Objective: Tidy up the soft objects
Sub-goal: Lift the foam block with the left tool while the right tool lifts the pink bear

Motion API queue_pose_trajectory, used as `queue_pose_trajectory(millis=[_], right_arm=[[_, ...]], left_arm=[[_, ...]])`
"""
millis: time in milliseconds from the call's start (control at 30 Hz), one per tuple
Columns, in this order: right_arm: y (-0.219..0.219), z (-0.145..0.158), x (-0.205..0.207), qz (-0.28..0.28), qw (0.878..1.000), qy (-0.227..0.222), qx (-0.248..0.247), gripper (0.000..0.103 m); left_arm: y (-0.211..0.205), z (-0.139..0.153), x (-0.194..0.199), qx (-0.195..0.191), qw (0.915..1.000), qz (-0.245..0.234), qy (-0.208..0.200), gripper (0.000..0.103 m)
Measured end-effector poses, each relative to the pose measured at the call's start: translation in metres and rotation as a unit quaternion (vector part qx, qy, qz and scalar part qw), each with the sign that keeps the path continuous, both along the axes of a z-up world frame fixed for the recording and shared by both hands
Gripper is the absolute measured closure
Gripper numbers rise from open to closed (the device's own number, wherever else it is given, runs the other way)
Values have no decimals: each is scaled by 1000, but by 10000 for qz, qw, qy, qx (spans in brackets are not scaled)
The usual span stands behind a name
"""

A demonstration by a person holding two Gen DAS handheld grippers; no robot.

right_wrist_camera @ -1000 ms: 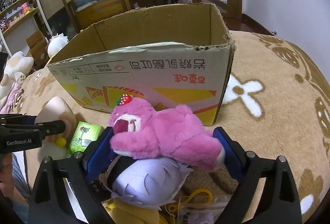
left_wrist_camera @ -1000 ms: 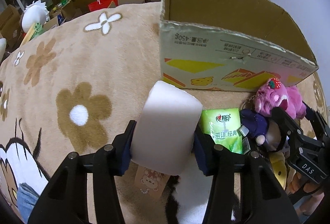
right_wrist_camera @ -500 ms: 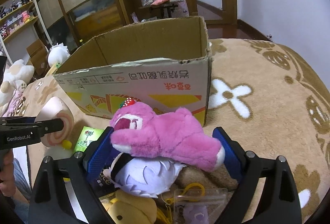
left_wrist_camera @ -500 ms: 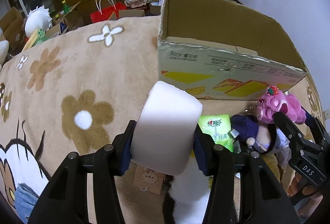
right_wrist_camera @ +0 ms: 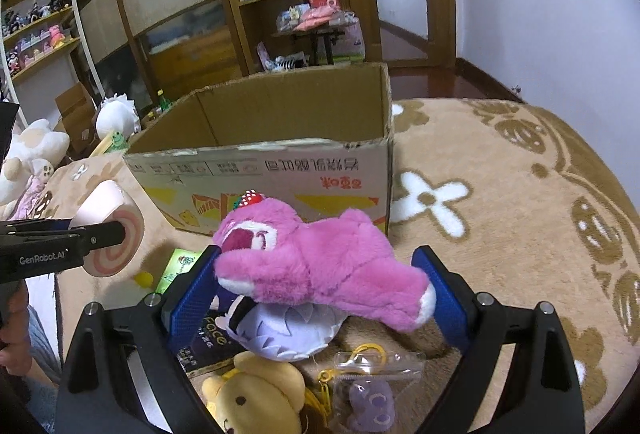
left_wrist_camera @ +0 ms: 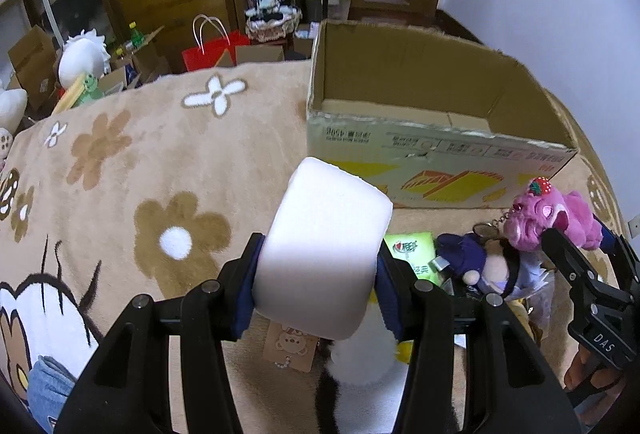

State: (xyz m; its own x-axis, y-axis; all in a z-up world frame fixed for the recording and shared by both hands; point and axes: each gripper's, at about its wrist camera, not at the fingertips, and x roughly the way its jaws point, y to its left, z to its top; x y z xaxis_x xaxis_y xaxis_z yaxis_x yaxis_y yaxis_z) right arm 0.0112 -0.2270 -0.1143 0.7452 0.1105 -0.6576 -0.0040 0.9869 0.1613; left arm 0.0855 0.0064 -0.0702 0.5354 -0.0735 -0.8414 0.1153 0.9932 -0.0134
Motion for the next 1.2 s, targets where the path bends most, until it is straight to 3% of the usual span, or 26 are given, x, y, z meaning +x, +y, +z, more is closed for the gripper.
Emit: queue_pose_trajectory(millis=[600,1200], right_arm=[[5,61,-44,-441,9923,-1045,-505,5],[5,89,-26,-519,9824,-1673,-648,5]], left_arm=[[7,42,-29,-87,9951,129,-973,53],[-14,93,-4,-146,9815,-125,-1907,53]])
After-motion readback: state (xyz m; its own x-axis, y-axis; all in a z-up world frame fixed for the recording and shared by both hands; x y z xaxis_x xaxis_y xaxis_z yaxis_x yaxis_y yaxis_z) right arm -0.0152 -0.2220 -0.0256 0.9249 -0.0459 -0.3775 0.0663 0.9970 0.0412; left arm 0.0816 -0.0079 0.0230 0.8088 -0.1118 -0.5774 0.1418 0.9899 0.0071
